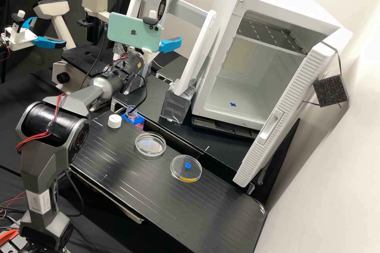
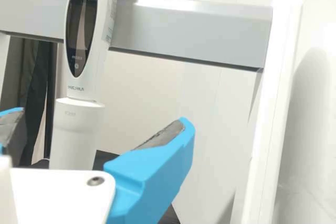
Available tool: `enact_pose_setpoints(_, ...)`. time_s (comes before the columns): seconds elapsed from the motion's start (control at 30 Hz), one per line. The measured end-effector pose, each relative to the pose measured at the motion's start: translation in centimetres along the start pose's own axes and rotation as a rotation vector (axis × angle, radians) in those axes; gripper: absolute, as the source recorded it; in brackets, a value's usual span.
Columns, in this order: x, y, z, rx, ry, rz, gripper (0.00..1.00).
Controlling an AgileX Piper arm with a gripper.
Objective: Use the pipette
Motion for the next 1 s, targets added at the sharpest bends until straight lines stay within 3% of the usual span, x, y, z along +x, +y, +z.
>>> enact_pose_setpoints(0.37,0.2,0.4,-0.7,0.004,0.017,0.011,0.0)
enact_pose_setpoints(0.7,0.2,0.0,-1.5,-0.029,0.024,-0.003,0.0)
enact_pose_setpoints(0.83,0.1,-0.2,-1.6,-0.018,0.023,-0.007,0.0)
enact_pose_setpoints(1.0,0.1,-0.3,-1.7,-0.039,0.025,-0.009,0.0)
